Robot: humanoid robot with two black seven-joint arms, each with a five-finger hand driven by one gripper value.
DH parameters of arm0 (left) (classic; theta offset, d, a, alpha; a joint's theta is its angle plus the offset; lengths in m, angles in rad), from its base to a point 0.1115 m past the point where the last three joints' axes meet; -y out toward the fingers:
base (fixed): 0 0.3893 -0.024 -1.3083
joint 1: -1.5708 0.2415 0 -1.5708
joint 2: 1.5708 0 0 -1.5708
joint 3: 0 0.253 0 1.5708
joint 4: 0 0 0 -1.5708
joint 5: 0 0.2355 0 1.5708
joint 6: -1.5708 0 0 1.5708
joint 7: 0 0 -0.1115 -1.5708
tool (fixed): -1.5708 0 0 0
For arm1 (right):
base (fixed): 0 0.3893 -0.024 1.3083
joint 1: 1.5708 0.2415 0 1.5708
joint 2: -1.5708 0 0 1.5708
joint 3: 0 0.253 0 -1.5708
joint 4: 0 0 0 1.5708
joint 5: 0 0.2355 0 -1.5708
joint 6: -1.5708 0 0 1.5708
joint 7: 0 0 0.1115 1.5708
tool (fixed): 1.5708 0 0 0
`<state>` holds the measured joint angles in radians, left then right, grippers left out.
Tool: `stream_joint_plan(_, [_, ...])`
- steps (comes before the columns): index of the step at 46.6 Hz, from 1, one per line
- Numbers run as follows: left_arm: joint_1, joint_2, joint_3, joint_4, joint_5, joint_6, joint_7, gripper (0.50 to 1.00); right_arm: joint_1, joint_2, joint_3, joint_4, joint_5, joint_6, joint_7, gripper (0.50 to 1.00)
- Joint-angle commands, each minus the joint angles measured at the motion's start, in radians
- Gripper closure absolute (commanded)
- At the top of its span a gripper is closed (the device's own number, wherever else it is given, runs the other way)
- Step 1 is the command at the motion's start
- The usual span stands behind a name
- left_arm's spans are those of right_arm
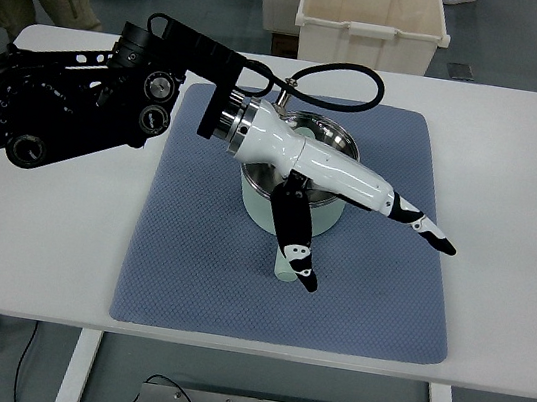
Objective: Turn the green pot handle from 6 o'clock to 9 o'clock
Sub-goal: 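Lower the left hand onto the saucepan handle nearest the robot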
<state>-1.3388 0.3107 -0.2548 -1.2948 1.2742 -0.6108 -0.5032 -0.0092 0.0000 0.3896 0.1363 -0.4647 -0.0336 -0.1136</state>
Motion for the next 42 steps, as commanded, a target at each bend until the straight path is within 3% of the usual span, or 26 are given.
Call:
stream_joint_plan(1, [-0.014, -0.015, 0.023, 0.006, 0.020, 0.000, 0.000, 0.500, 0.000, 0.000, 0.000, 0.000, 0.000, 0.000, 0.000, 0.500])
stream_joint_plan(13, [-0.017, -0.111, 0.085, 0.112, 0.102, 0.000, -0.002, 0.500, 0.000, 0.000, 0.000, 0.000, 0.000, 0.000, 0.000, 0.500])
stream_joint_plan(42, [-0.071, -0.163, 0.163, 0.124, 0.215, 0.000, -0.011, 0.500, 0.000, 0.000, 0.000, 0.000, 0.000, 0.000, 0.000, 0.500])
